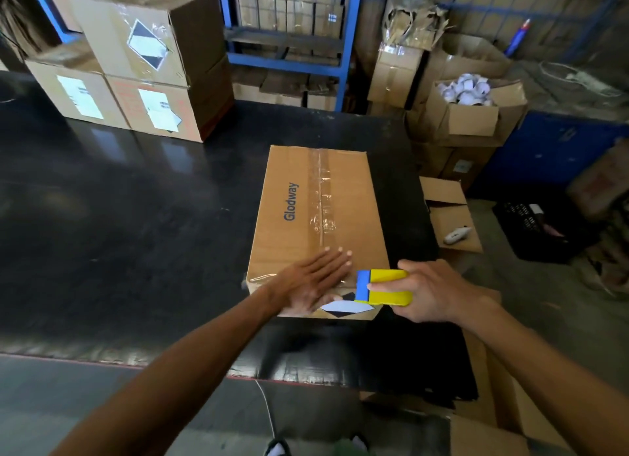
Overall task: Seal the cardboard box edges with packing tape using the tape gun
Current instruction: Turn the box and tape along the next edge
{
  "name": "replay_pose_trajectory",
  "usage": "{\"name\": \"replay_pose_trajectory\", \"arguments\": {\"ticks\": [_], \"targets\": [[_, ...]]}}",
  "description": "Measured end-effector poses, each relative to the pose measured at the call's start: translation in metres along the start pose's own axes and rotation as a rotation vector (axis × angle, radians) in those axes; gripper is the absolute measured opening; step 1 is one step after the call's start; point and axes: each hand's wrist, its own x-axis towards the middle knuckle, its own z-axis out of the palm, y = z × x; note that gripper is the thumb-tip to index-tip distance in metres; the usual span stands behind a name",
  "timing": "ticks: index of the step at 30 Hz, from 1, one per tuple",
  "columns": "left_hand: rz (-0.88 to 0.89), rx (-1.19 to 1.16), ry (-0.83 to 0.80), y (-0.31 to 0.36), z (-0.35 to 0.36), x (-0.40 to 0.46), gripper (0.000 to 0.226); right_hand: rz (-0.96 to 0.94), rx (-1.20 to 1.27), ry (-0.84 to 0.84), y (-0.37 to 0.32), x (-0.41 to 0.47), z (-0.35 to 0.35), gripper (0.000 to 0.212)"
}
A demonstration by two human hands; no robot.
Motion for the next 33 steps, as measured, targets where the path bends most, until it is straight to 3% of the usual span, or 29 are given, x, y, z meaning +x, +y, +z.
{"name": "replay_pose_trajectory", "arguments": {"ticks": [10, 18, 25, 30, 33], "targets": [[-0.038, -0.026, -0.098, 0.002, 0.014, 0.020, 0.066, -0.122, 0.067, 0.168, 0.014, -0.011, 0.019, 0.053], [-0.064, 0.001, -0.147, 0.005, 0.011, 0.021, 0.065, -0.188, 0.093, 0.188, 0.106, -0.052, 0.053, 0.060], [-0.059, 0.063, -0.151, 0.010, 0.003, 0.024, 0.065, -0.230, 0.067, 0.326, 0.083, -0.028, 0.083, 0.055], [-0.064, 0.086, -0.168, 0.014, 0.003, 0.026, 0.063, -0.122, -0.036, 0.247, 0.049, -0.031, 0.108, 0.052], [-0.088, 0.097, -0.131, 0.028, 0.007, 0.039, 0.063, -0.064, 0.035, 0.217, 0.036, -0.030, 0.120, 0.059]]}}
